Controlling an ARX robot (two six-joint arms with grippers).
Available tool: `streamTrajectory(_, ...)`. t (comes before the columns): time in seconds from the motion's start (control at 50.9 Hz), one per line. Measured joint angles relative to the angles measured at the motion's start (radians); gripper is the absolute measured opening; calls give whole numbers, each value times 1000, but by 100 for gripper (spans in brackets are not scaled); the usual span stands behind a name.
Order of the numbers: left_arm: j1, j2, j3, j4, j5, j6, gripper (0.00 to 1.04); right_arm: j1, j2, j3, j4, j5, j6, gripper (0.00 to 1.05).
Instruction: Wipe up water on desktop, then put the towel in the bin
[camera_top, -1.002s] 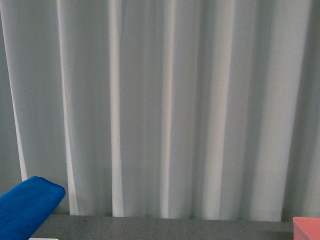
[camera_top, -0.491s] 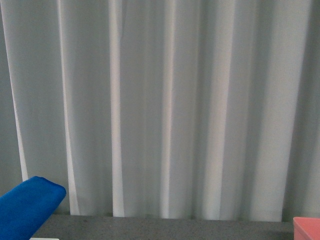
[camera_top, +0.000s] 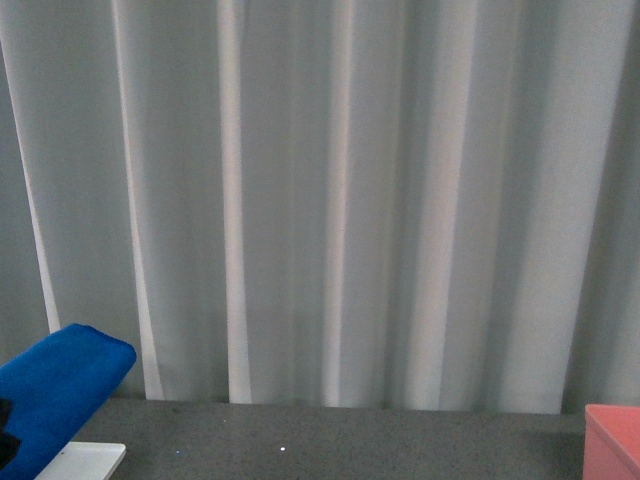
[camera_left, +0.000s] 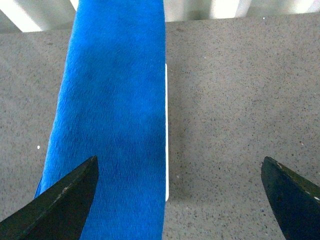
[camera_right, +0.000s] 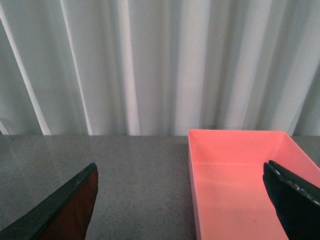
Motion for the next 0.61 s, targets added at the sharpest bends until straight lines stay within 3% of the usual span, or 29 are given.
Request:
streamTrajectory(0.295, -72, 199, 182, -21, -21, 77, 98, 0, 0, 0, 0, 0, 0, 98)
streamTrajectory(0.609, -85, 366, 316, 36, -142, 90, 98, 0, 0, 0, 0, 0, 0, 98)
